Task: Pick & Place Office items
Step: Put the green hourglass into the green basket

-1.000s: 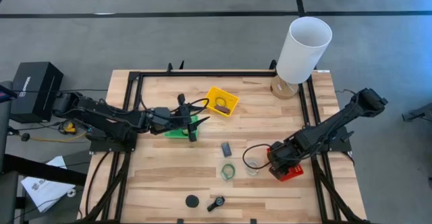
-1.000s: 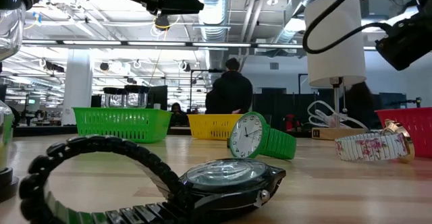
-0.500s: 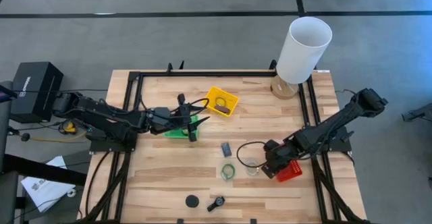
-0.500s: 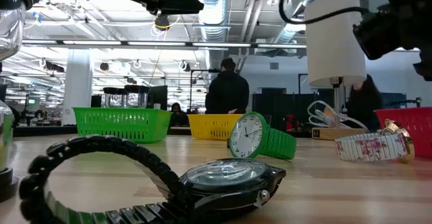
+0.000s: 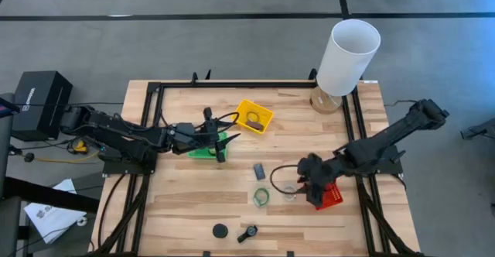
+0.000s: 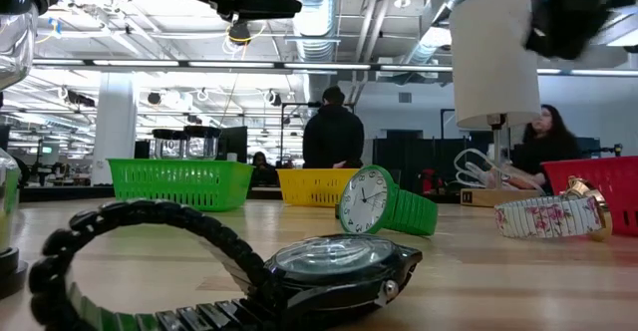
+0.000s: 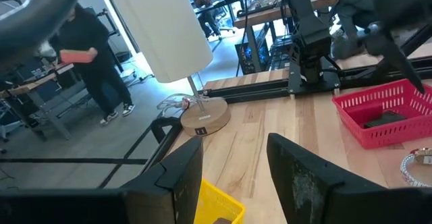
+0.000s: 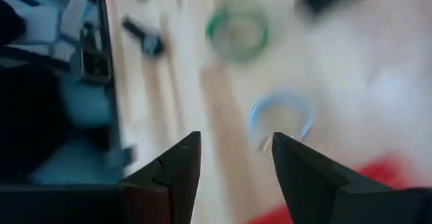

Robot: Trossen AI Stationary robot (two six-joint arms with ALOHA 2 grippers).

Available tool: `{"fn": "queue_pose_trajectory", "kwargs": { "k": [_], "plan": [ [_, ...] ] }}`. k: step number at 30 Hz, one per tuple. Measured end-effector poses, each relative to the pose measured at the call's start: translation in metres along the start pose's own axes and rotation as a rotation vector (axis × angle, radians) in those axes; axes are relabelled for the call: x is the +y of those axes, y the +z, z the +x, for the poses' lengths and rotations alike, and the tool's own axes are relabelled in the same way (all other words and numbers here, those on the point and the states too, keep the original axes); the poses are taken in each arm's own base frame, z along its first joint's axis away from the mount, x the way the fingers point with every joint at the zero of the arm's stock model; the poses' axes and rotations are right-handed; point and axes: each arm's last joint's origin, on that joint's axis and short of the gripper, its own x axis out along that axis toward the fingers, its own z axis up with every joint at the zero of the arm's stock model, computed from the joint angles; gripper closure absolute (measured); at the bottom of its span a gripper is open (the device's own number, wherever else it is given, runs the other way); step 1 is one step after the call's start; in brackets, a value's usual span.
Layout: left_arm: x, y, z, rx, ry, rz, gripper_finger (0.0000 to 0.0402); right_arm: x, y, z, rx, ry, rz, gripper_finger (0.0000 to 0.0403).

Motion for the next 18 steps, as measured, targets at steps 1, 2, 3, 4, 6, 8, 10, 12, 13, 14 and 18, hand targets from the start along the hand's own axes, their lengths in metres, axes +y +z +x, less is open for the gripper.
{"fn": "queue_pose_trajectory", "kwargs": {
  "k": [1, 2, 3, 4, 6, 8, 10, 12, 13, 14, 18],
  "plan": [
    [0.0, 0.0, 0.0, 0.0, 0.0, 0.0, 0.0243, 0.001, 0.001, -0.005, -0.056, -0.016, -0.065, 0.0229],
    [0.0, 0.0, 0.0, -0.002, 0.0, -0.001, 0.0243, 0.002, 0.001, -0.01, -0.1, -0.039, -0.122, 0.0229],
    [0.0, 0.0, 0.0, -0.004, 0.001, -0.002, 0.0243, 0.003, 0.001, -0.014, -0.141, -0.062, -0.172, 0.0229],
    [0.0, 0.0, 0.0, -0.004, 0.001, -0.002, 0.0243, 0.004, 0.001, -0.018, -0.183, -0.086, -0.218, 0.0229],
    [0.0, 0.001, 0.0, -0.006, 0.002, -0.006, 0.0243, 0.007, 0.0, -0.025, -0.251, -0.126, -0.317, 0.0228],
    [0.0, 0.001, 0.0, -0.006, 0.001, -0.028, 0.0243, 0.009, -0.001, -0.032, -0.278, -0.125, -0.413, 0.0228],
    [0.0, 0.001, 0.0, -0.007, 0.0, -0.066, 0.0243, 0.008, -0.001, -0.038, -0.287, -0.116, -0.475, 0.023],
    [0.0, 0.001, 0.0, -0.006, 0.0, -0.107, 0.0243, 0.007, -0.001, -0.045, -0.306, -0.11, -0.518, 0.0234],
    [0.0, 0.001, 0.0, -0.007, -0.001, -0.124, 0.0243, 0.006, -0.001, -0.049, -0.313, -0.109, -0.538, 0.0236],
    [0.0, 0.001, 0.0, -0.007, -0.001, -0.138, 0.0243, 0.004, -0.001, -0.053, -0.322, -0.107, -0.554, 0.0238],
    [0.0, 0.001, 0.0, -0.007, 0.0, -0.167, 0.0243, -0.007, -0.005, -0.061, -0.392, -0.096, -0.591, 0.0248]
  ]
}}
